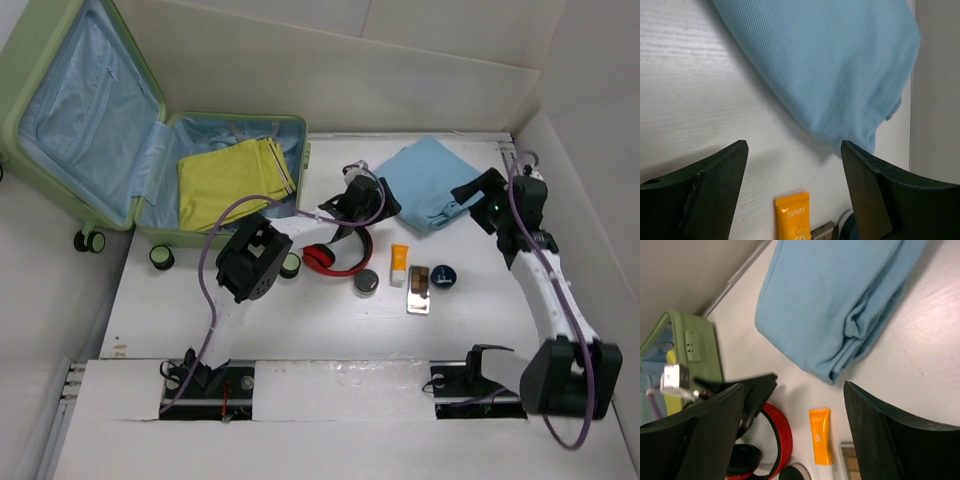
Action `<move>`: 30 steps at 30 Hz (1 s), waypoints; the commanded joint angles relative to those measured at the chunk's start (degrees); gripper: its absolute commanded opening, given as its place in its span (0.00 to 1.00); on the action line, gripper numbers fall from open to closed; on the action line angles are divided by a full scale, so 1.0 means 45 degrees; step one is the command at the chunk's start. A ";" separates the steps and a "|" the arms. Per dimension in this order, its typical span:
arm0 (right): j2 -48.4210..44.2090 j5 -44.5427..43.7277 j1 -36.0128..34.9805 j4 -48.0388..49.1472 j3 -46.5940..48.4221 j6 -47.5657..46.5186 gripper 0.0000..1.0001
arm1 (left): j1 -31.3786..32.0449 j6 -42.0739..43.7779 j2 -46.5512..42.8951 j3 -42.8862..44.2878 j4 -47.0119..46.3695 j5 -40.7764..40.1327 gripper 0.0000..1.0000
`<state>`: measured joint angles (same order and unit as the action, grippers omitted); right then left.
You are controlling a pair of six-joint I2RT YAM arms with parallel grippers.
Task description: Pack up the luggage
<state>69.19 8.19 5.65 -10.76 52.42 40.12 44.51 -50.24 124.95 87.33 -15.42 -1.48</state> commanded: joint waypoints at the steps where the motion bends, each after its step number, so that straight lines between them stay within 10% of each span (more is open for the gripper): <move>1: -0.1913 0.0131 0.0229 0.0555 -0.1198 -0.0048 0.85 | -0.0222 -0.0945 0.0842 0.1816 0.0883 -0.0395 0.71; 19: -0.6155 0.1130 -0.1627 -0.0145 -0.1865 -0.0146 0.88 | 0.0224 -0.2195 0.4655 0.6725 0.3252 -0.1410 0.62; 27: -0.7561 0.1363 -0.1744 -0.1182 -0.0929 -0.0575 0.88 | 0.0187 -0.2488 0.5086 0.7313 0.2901 -0.1410 0.04; 30: -0.8285 0.1365 -0.1744 -0.1553 -0.0790 -0.0693 0.89 | -0.0048 -0.2488 0.5086 0.7428 0.2665 -0.1215 0.00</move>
<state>34.57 13.17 -1.61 -16.67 45.34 38.48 44.91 -61.41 147.26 119.09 -3.62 -7.57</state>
